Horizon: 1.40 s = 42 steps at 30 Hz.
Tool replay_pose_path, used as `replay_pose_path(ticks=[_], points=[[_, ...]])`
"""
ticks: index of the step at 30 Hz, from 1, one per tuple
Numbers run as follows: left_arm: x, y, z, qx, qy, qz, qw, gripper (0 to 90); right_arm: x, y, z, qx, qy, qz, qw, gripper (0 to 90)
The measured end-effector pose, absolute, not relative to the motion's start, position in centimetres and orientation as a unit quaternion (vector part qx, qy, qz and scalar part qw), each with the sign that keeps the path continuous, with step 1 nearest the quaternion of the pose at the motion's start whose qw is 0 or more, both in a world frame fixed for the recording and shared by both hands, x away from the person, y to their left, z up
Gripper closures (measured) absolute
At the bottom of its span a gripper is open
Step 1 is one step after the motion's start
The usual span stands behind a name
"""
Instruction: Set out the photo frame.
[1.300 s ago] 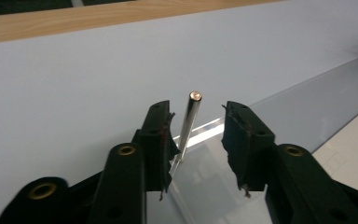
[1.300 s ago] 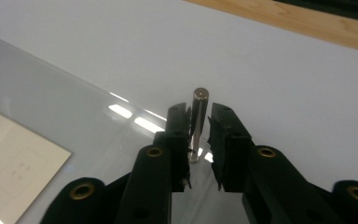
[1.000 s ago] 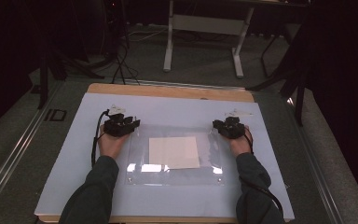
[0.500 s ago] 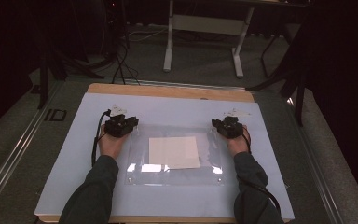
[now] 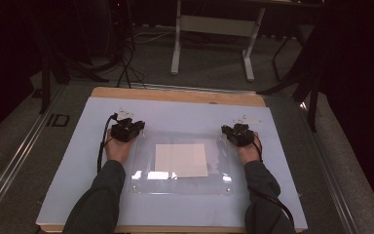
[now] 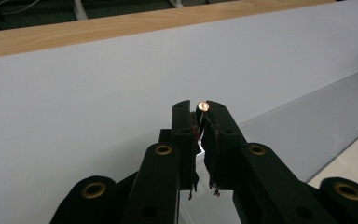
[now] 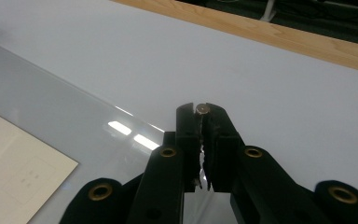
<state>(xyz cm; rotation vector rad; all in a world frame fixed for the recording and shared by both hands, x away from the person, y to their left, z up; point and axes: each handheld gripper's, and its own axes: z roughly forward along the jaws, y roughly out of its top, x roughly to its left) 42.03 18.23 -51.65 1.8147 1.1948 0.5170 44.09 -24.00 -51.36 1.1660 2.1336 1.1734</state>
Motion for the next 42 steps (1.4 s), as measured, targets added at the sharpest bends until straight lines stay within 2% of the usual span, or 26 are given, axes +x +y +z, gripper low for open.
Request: replay_pose_path(ticks=[13,24,42], points=[[42.2,18.2,-51.9,0.722,0.484,0.209,0.448,83.6,44.2,-24.0,-51.5,0.422,0.767,0.431,0.218,84.9],[42.9,18.3,-51.7,0.723,0.495,0.194,0.441,83.7,44.9,-24.1,-51.2,0.434,0.769,0.426,0.198,85.2],[45.2,18.8,-51.6,0.732,0.504,0.146,0.434,84.5,47.1,-24.6,-50.5,0.469,0.769,0.417,0.121,84.9]])
